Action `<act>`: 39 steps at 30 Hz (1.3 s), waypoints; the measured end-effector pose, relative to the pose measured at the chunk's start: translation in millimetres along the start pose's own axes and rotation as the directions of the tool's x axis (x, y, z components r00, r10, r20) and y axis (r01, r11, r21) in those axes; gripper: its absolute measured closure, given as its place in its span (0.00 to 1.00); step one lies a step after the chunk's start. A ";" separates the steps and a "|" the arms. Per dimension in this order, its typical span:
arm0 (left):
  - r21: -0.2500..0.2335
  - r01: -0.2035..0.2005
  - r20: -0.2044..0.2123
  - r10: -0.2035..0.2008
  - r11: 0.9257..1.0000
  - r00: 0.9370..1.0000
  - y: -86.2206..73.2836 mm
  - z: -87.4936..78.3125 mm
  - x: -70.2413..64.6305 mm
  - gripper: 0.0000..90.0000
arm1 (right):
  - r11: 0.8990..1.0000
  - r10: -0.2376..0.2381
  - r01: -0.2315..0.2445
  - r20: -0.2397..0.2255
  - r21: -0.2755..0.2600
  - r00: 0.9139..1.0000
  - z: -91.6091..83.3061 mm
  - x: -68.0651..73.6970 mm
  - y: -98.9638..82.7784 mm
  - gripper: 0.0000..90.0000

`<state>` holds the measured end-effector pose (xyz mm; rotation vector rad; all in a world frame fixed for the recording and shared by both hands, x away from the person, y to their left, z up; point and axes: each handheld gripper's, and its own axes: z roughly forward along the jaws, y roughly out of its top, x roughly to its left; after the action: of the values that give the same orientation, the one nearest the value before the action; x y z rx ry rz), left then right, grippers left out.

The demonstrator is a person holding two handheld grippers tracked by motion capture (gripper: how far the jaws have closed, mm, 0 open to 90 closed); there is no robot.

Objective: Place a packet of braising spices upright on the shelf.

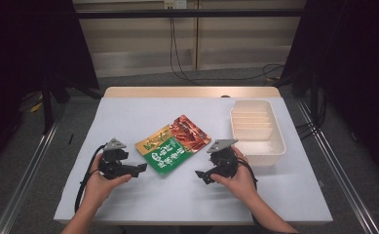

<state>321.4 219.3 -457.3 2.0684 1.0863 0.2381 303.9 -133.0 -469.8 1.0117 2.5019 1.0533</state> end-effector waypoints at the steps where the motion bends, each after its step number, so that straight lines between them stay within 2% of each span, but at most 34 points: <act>1: 0.002 0.003 0.002 -0.003 1.000 1.000 0.1 0.7 -0.3 0.11 | 1.000 -0.001 0.001 -0.001 -0.001 1.000 0.2 0.6 0.0 0.03; 3: 0.012 -0.001 0.002 0.001 1.000 1.000 0.6 1.1 0.2 0.11 | 1.000 -0.003 0.003 -0.001 0.003 1.000 0.4 1.2 0.1 0.03; 4: 0.004 0.023 0.013 -0.023 1.000 1.000 0.8 2.6 -1.2 0.11 | 1.000 -0.003 0.003 -0.001 0.003 1.000 0.4 1.2 0.1 0.03; 5: 0.016 0.014 0.017 -0.015 1.000 1.000 1.6 2.7 -0.8 0.11 | 1.000 -0.007 0.007 0.002 0.002 1.000 0.4 1.9 0.2 0.03; 8: 0.007 0.032 0.020 -0.032 0.999 0.999 4.3 5.6 -4.9 0.12 | 1.000 -0.012 0.012 0.011 0.005 1.000 -0.5 2.9 0.9 0.03; 9: 0.014 0.022 0.013 -0.022 1.000 1.000 5.0 5.8 -5.0 0.12 | 1.000 -0.009 0.009 -0.001 0.004 1.000 -0.7 3.3 1.1 0.03; 12: 0.007 0.053 0.032 -0.053 0.999 0.998 7.0 9.0 -8.8 0.15 | 1.000 -0.008 0.008 0.002 0.001 1.000 -1.7 3.5 1.2 0.03; 15: 0.038 0.058 0.052 -0.060 0.998 0.997 9.8 14.3 -12.5 0.16 | 1.000 -0.011 0.011 0.012 -0.003 1.000 -3.6 2.9 1.0 0.03; 20: 0.055 0.092 0.071 -0.095 0.994 0.993 12.4 21.7 -19.0 0.19 | 1.000 -0.010 0.010 0.003 -0.006 1.000 -3.9 3.5 1.1 0.03; 21: 0.068 0.080 0.067 -0.084 0.995 0.994 12.4 22.5 -19.0 0.19 | 1.000 -0.012 0.012 0.005 -0.006 1.000 -3.7 3.8 1.1 0.03; 25: 0.085 0.100 0.070 -0.106 0.991 0.992 11.6 24.0 -20.1 0.21 | 1.000 -0.012 0.012 0.014 -0.005 1.000 -4.8 4.6 2.0 0.03; 26: 0.099 0.111 0.085 -0.120 0.989 0.989 11.6 23.6 -19.0 0.21 | 1.000 -0.011 0.012 0.012 -0.008 1.000 -4.9 4.6 2.3 0.03; 27: 0.095 0.144 0.085 -0.152 0.985 0.985 11.1 24.7 -19.0 0.23 | 1.000 -0.010 0.010 0.006 -0.013 1.000 -4.9 3.9 2.5 0.03; 28: 0.095 0.144 0.085 -0.152 0.985 0.985 11.1 24.7 -19.0 0.23 | 1.000 -0.017 0.017 0.007 -0.017 1.000 -4.4 3.3 2.5 0.03; 30: 0.113 0.167 0.111 -0.180 0.979 0.977 11.3 25.1 -16.6 0.24 | 1.000 -0.014 0.014 0.009 -0.011 1.000 -4.2 3.7 2.2 0.03; 34: 0.125 0.205 0.112 -0.219 0.971 0.969 10.6 26.2 -13.8 0.26 | 1.000 -0.008 0.008 0.010 -0.011 1.000 -4.4 4.9 2.5 0.03; 36: 0.126 0.236 0.120 -0.251 0.964 0.961 10.5 28.7 -13.2 0.27 | 1.000 -0.011 0.011 -0.003 -0.018 1.000 -4.5 4.5 3.1 0.03; 37: 0.132 0.236 0.121 -0.252 0.963 0.960 10.6 30.3 -12.5 0.28 | 1.000 -0.013 0.012 -0.002 -0.021 1.000 -4.2 4.6 3.2 0.03; 39: 0.127 0.263 0.135 -0.279 0.956 0.951 11.4 35.2 -13.5 0.28 | 1.000 -0.014 0.014 0.000 -0.020 1.000 -3.8 4.5 3.3 0.03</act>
<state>337.1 185.8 -470.9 1.9649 1.2965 -0.1160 300.5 -130.3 -464.6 0.9873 2.4905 1.0721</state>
